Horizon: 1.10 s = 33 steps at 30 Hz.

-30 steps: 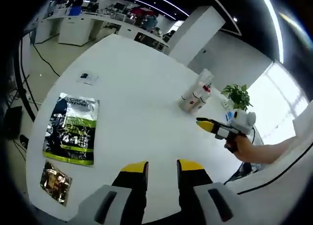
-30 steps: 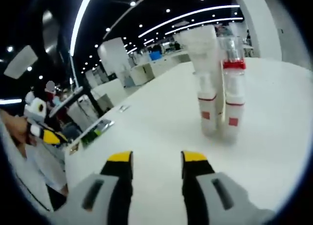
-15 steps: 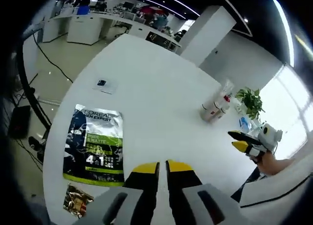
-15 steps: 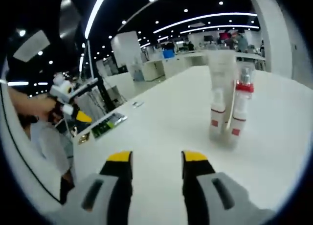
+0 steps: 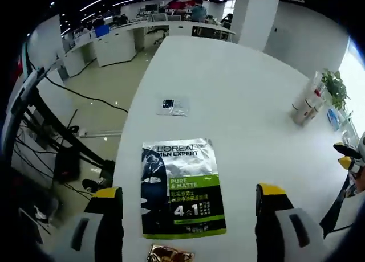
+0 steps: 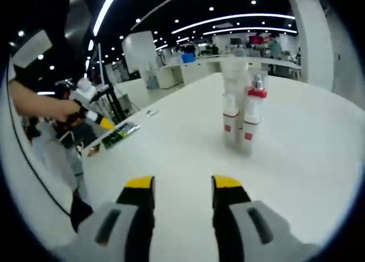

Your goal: Arrange the skincare products in the storage area until every visible bottle or jar stands upright without overlapping.

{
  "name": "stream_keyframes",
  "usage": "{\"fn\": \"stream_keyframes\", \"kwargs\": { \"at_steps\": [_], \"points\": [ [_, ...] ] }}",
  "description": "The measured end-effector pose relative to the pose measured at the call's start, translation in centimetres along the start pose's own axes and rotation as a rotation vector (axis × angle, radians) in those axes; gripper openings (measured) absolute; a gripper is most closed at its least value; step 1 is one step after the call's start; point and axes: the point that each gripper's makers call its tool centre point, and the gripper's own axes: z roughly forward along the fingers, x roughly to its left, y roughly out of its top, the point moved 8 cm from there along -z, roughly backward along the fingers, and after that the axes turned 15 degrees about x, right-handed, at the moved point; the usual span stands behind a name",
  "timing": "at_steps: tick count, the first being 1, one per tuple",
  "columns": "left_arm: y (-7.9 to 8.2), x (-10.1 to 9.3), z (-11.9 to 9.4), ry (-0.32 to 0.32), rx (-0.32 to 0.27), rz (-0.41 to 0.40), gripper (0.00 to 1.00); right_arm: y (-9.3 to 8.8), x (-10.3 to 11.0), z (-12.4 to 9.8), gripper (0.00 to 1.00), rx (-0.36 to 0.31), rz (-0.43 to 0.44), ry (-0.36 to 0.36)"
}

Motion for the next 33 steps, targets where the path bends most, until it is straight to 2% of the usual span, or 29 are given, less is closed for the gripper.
{"fn": "stream_keyframes", "kwargs": {
  "at_steps": [3,7,9,12,16,20,22,23,28,33],
  "points": [
    [0.6,0.4,0.4,0.03,0.02,0.04,1.0,0.0,0.1,-0.3,0.37,-0.005,-0.003,-0.005],
    [1.2,0.9,1.5,0.043,0.093,0.075,1.0,-0.3,0.3,-0.6,0.36,0.008,-0.009,-0.008],
    [1.3,1.1,1.9,0.063,0.099,0.096,1.0,-0.5,0.3,-0.7,0.34,0.011,-0.011,-0.01],
    [1.0,1.5,2.9,0.092,0.163,0.134,1.0,-0.5,0.1,-0.8,0.34,0.017,-0.003,-0.019],
    [0.6,1.9,3.7,0.137,0.194,0.164,1.0,-0.3,0.1,-0.8,0.34,0.025,-0.011,-0.023],
    [0.1,2.2,4.4,0.105,0.207,0.116,1.0,0.1,0.2,-0.9,0.33,0.025,-0.029,-0.027],
    [0.0,1.9,4.8,0.05,0.193,0.062,1.0,0.0,0.1,-0.8,0.33,0.033,-0.033,-0.028],
    [-0.1,2.2,4.9,0.068,0.185,0.06,1.0,0.0,0.0,-0.7,0.33,0.038,-0.033,-0.029],
    [-0.3,1.9,4.8,0.062,0.136,0.072,1.0,0.3,-0.1,-0.4,0.32,0.05,-0.044,-0.026],
    [-0.4,1.1,4.9,0.06,0.131,0.082,1.0,0.6,-0.1,0.1,0.32,0.057,-0.05,-0.019]
  ]
}}
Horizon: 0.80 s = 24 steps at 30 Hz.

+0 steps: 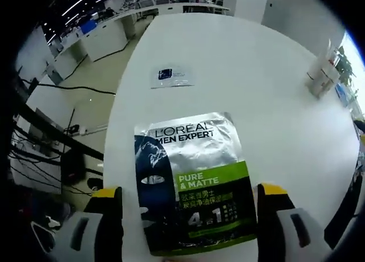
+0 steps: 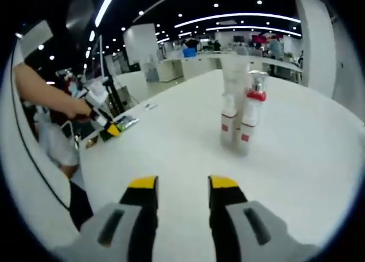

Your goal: Arrange the skincare products in the storage area until every visible bottle or jar stands upright without overlapping.

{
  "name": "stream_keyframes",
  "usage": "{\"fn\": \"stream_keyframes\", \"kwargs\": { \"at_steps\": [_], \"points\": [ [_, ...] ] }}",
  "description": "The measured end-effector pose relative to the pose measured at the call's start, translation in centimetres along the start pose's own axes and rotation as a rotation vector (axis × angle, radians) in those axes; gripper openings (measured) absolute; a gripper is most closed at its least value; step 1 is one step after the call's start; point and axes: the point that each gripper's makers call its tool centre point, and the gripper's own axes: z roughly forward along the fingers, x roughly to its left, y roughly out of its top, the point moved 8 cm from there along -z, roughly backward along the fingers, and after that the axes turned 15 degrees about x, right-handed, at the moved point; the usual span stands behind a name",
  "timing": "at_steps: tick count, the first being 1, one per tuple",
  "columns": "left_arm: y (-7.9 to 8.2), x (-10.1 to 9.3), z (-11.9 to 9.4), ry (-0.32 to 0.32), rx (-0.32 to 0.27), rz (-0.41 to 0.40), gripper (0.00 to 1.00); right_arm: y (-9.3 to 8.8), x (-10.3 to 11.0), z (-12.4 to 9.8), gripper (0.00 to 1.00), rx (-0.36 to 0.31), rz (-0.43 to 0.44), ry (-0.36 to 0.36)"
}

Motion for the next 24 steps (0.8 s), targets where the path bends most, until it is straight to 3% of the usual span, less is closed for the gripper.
{"fn": "stream_keyframes", "kwargs": {
  "at_steps": [5,8,10,18,24],
  "points": [
    [-0.6,-1.1,-0.1,-0.002,-0.041,0.002,0.98,0.6,0.0,0.6,0.32,0.007,-0.021,0.012],
    [-0.9,-1.5,-0.1,-0.005,-0.077,-0.002,0.9,0.9,0.1,0.5,0.31,-0.006,-0.033,0.013],
    [-1.1,-1.6,-0.6,-0.007,-0.101,-0.016,0.77,0.8,0.1,0.3,0.31,-0.012,-0.032,0.01],
    [-0.9,-1.6,-0.6,-0.01,-0.101,-0.012,0.61,-1.4,0.4,-0.7,0.3,0.023,-0.039,0.003],
    [-0.9,-1.7,-0.7,-0.016,-0.103,-0.014,0.58,-1.8,0.1,-1.2,0.29,0.016,-0.02,-0.012]
  ]
}}
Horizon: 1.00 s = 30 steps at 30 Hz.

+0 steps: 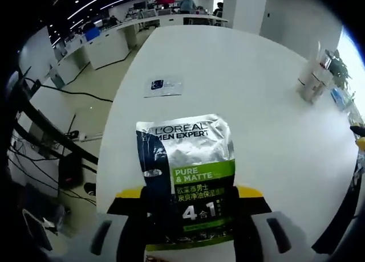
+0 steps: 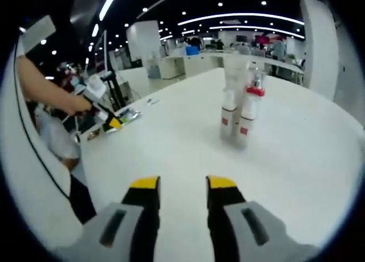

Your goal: Arrange the skincare products in the storage area until every visible bottle or jar stands upright without overlapping.

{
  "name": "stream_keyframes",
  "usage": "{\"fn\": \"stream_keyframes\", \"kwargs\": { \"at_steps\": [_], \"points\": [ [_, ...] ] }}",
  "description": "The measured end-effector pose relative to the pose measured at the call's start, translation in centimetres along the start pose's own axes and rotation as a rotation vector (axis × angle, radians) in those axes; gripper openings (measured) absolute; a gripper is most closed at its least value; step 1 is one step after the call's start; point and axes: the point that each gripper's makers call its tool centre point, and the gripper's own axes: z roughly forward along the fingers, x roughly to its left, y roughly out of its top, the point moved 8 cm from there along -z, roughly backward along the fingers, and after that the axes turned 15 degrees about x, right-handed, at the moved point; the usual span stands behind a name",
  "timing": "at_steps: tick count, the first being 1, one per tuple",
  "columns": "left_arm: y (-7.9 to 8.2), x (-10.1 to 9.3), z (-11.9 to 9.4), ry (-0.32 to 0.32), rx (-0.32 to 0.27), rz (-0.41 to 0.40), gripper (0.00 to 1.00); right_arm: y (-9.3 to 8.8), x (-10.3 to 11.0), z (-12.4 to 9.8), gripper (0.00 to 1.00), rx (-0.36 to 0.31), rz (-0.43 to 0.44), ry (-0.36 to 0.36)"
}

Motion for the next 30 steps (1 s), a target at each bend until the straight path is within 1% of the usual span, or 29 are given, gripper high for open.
{"fn": "stream_keyframes", "kwargs": {
  "at_steps": [1,2,4,6,7,8,9,10,11,12,14,15,16,17,18,20,22,23,24,25,26,27,28,29,30],
  "points": [
    [0.0,0.0,0.0,-0.001,0.0,0.002,0.53,0.0,0.0,0.0,0.29,-0.001,-0.006,-0.003],
    [-0.1,0.1,-0.2,-0.009,-0.004,0.007,0.45,0.0,0.0,-0.1,0.29,-0.001,-0.009,-0.004],
    [-0.2,0.1,-0.2,-0.013,-0.015,-0.012,0.42,0.0,0.0,-0.2,0.29,-0.005,-0.007,-0.007],
    [-0.1,0.3,-0.1,-0.026,-0.029,-0.021,0.34,0.1,0.1,-0.4,0.29,-0.009,-0.006,-0.007],
    [-0.1,0.1,-0.2,-0.069,-0.039,-0.058,0.28,0.0,0.2,-0.5,0.29,-0.006,-0.008,-0.004],
    [-0.2,-0.3,0.0,-0.145,-0.03,-0.091,0.12,-0.2,0.4,-0.4,0.29,0.001,-0.018,-0.001],
    [-0.3,-0.8,0.2,-0.22,-0.022,-0.124,0.11,-0.4,0.5,-0.4,0.29,0.005,-0.024,0.002],
    [0.0,-0.1,1.1,-0.159,-0.075,-0.204,0.1,-0.6,0.6,-0.3,0.29,0.015,-0.029,0.004],
    [-0.4,-0.1,0.9,-0.164,-0.086,-0.199,0.09,-0.7,0.6,-0.3,0.28,0.02,-0.03,0.003],
    [-0.4,-0.2,1.1,-0.172,-0.081,-0.183,0.08,-0.7,0.6,-0.4,0.28,0.019,-0.027,0.003],
    [-0.2,-0.4,1.1,-0.17,-0.077,-0.178,0.08,-0.7,0.6,-0.3,0.28,0.02,-0.024,0.006],
    [-0.3,-0.6,0.8,-0.17,-0.075,-0.17,0.07,-0.7,0.7,-0.3,0.28,0.025,-0.026,0.006],
    [-0.3,-0.7,0.9,-0.17,-0.072,-0.17,0.07,-0.6,0.7,-0.3,0.28,0.026,-0.028,0.007],
    [-0.4,-0.9,0.6,-0.192,-0.067,-0.176,0.06,-0.4,0.8,-0.4,0.28,0.023,-0.033,0.008],
    [-0.4,-0.8,0.6,-0.18,-0.069,-0.179,0.05,-0.3,0.9,-0.4,0.28,0.018,-0.038,0.01],
    [-0.6,-0.9,0.3,-0.207,-0.061,-0.208,0.04,-0.1,1.0,-0.6,0.28,0.014,-0.045,0.011],
    [-0.6,-1.1,0.1,-0.264,-0.075,-0.274,0.03,-0.1,0.9,-0.5,0.28,0.008,-0.046,0.012],
    [-0.6,-1.2,-0.2,-0.288,-0.08,-0.293,0.02,-0.1,0.9,-0.5,0.28,0.01,-0.046,0.012],
    [-0.7,-1.3,-0.4,-0.295,-0.086,-0.297,0.02,-0.1,0.8,-0.5,0.28,0.014,-0.047,0.013],
    [-0.7,-1.4,-0.7,-0.293,-0.092,-0.279,0.02,-0.1,0.8,-0.5,0.28,0.014,-0.048,0.015],
    [-0.8,-1.6,-0.9,-0.298,-0.103,-0.273,0.02,0.0,0.7,-0.4,0.28,0.016,-0.05,0.017],
    [-0.7,-2.0,-1.3,-0.324,-0.125,-0.279,0.01,0.1,0.6,-0.3,0.28,0.016,-0.053,0.019],
    [-0.8,-2.5,-1.9,-0.353,-0.16,-0.299,0.01,0.4,0.6,-0.2,0.28,0.01,-0.061,0.024],
    [-0.9,-2.5,-2.1,-0.356,-0.163,-0.31,0.01,0.5,0.6,-0.2,0.28,0.009,-0.062,0.024],
    [-1.1,-3.0,-2.5,-0.396,-0.19,-0.343,0.01,0.7,0.5,0.0,0.28,0.006,-0.064,0.026]
  ]
}}
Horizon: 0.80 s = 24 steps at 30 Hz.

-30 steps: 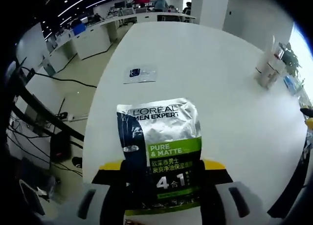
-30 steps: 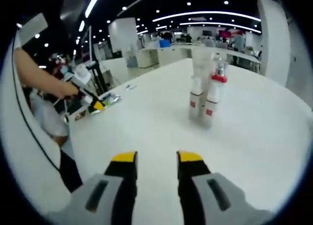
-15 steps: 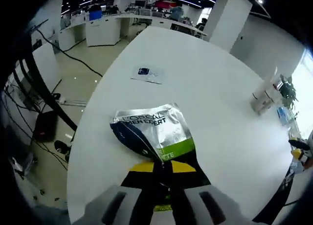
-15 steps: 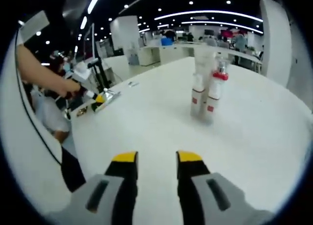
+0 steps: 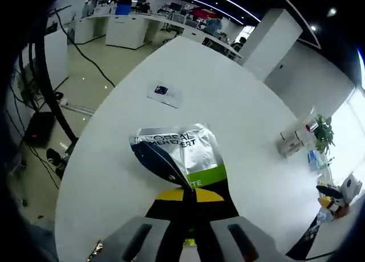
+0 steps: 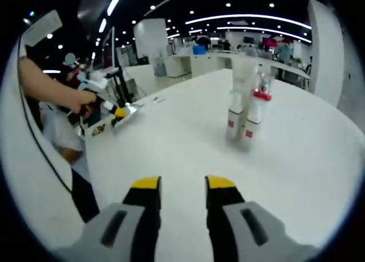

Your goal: Arrange the skincare products in the storage area until every visible bottle or jar stands upright without overlapping.

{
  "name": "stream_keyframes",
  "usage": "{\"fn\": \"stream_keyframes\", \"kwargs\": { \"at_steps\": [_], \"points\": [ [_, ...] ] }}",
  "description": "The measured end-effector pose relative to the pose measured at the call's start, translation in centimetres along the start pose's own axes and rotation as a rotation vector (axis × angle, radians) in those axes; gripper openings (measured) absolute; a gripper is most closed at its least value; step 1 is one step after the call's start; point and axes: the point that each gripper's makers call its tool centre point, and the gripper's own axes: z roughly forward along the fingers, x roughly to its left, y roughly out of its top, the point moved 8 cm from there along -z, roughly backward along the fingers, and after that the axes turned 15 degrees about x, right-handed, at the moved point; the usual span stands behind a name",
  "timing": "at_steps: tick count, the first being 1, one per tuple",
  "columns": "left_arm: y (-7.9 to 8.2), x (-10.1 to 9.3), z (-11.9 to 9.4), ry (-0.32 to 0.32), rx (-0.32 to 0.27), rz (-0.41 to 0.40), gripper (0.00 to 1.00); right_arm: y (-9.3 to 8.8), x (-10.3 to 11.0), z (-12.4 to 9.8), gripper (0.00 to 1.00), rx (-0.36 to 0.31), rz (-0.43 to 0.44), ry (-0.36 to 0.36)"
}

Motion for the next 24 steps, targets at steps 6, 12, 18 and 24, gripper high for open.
{"fn": "stream_keyframes", "kwargs": {
  "at_steps": [6,12,18,24],
  "points": [
    [-1.3,-2.4,-2.2,-0.133,-0.111,-0.076,0.01,1.0,0.3,1.6,0.32,-0.034,0.189,0.128],
    [-1.9,-4.5,-4.4,-0.238,-0.172,-0.085,0.01,3.9,2.5,3.4,0.37,-0.081,0.242,0.311],
    [-1.9,-6.9,-6.1,-0.337,-0.208,-0.065,0.01,6.8,5.4,4.3,0.51,-0.112,0.428,0.673],
    [-1.8,-9.0,-7.5,-0.421,-0.224,-0.021,0.01,10.6,6.9,3.8,0.59,-0.183,0.429,0.754]
  ]
}}
